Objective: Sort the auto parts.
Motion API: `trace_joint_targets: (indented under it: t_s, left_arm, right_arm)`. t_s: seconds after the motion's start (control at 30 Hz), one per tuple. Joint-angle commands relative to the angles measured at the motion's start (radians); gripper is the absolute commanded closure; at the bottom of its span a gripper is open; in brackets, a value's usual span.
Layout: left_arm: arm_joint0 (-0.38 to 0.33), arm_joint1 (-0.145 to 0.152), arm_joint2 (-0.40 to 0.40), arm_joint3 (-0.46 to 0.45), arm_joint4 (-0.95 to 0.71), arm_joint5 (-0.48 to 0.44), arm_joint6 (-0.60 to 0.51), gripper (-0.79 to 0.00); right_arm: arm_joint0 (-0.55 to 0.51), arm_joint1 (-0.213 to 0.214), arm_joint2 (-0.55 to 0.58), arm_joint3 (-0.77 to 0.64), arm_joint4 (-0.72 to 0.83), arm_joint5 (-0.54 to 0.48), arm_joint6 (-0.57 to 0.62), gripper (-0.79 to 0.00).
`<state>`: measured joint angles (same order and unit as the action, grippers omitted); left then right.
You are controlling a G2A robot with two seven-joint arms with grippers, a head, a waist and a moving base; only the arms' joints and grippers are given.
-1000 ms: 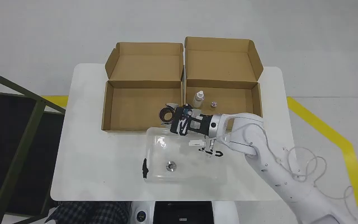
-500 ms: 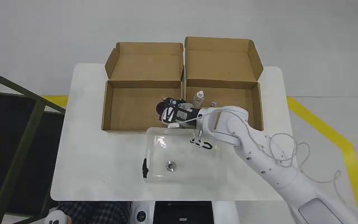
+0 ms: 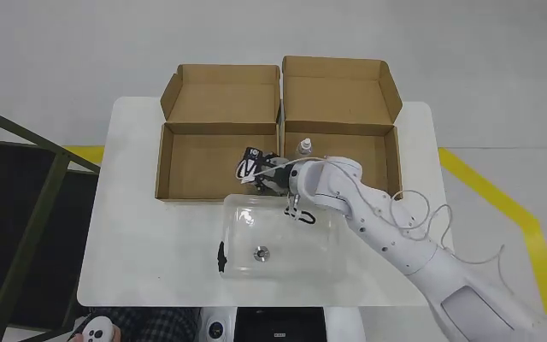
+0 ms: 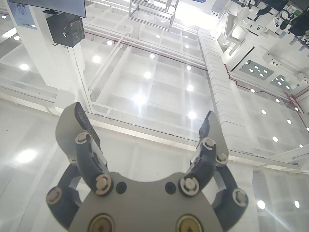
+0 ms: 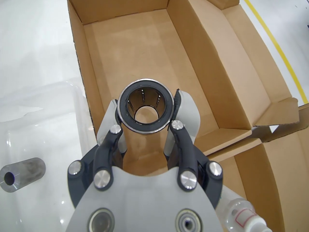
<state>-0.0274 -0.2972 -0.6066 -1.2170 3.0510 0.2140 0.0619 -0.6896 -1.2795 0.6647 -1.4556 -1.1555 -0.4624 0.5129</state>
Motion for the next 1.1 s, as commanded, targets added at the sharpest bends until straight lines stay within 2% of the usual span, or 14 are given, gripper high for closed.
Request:
trace_joint_targets:
  t_s: [0.0, 0.1, 0.17, 0.33, 0.67, 0.83, 0.93, 1.07]
  left_arm:
    - [0.000, 0.000, 0.000, 0.000, 0.000, 0.000, 0.000, -0.785]
    - [0.000, 0.000, 0.000, 0.000, 0.000, 0.000, 0.000, -0.785]
    - [0.000, 0.000, 0.000, 0.000, 0.000, 0.000, 0.000, -0.785]
    - [0.000, 0.000, 0.000, 0.000, 0.000, 0.000, 0.000, -0.785]
    - [0.000, 0.000, 0.000, 0.000, 0.000, 0.000, 0.000, -0.785]
    - [0.000, 0.000, 0.000, 0.000, 0.000, 0.000, 0.000, -0.785]
    - [0.000, 0.000, 0.000, 0.000, 0.000, 0.000, 0.000, -0.785]
    - [0.000, 0.000, 0.000, 0.000, 0.000, 0.000, 0.000, -0.785]
  right_arm:
    - [0.002, -0.002, 0.004, 0.006, -0.005, 0.001, 0.017, -0.015]
    - [0.002, -0.004, 0.008, 0.012, -0.005, -0.005, 0.036, -0.037]
    - [0.002, -0.006, 0.011, 0.015, -0.008, -0.007, 0.047, -0.089]
    - [0.000, -0.011, 0.013, 0.026, -0.011, -0.013, 0.065, -0.308]
    - [0.004, -0.026, 0.006, 0.053, -0.018, -0.020, 0.085, -0.345]
    - [0.008, -0.035, 0.002, 0.063, -0.020, -0.024, 0.091, -0.391]
    - [0.010, -0.040, 0.002, 0.069, -0.020, -0.029, 0.089, -0.459]
    - [0.006, -0.043, 0.015, 0.074, 0.009, -0.046, 0.061, -0.468]
